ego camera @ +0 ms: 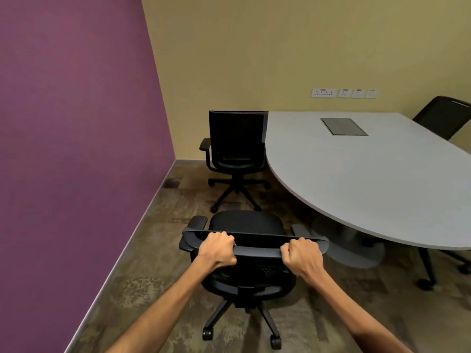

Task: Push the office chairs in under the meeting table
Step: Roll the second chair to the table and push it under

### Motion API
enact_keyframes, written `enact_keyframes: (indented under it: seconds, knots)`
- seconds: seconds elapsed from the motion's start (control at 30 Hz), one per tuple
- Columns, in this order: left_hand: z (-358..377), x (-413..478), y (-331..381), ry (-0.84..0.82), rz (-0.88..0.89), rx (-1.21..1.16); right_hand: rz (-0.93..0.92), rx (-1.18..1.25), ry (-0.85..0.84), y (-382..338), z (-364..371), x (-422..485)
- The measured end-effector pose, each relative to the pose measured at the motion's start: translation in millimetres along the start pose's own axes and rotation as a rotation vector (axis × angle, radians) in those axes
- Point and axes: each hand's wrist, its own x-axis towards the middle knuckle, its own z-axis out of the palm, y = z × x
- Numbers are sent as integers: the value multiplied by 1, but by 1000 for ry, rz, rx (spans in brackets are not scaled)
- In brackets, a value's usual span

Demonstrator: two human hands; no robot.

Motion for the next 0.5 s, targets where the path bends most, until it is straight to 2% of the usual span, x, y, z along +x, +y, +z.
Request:
enact_keyframes:
  seconds: [0.1,0.27,0.4,0.5]
  knots:
    - [8,12,-28,-1,23,12,30,13,-39,-19,12,14]
    - [-1,73,-73,-30,103,8,155,-8,39,-32,36,66]
    - [-2,101,-114,-64,106,50,178,7,-29,-60,46,98]
    - [-10,148,-141,-50,194,80,266,-27,14,-64,58,132]
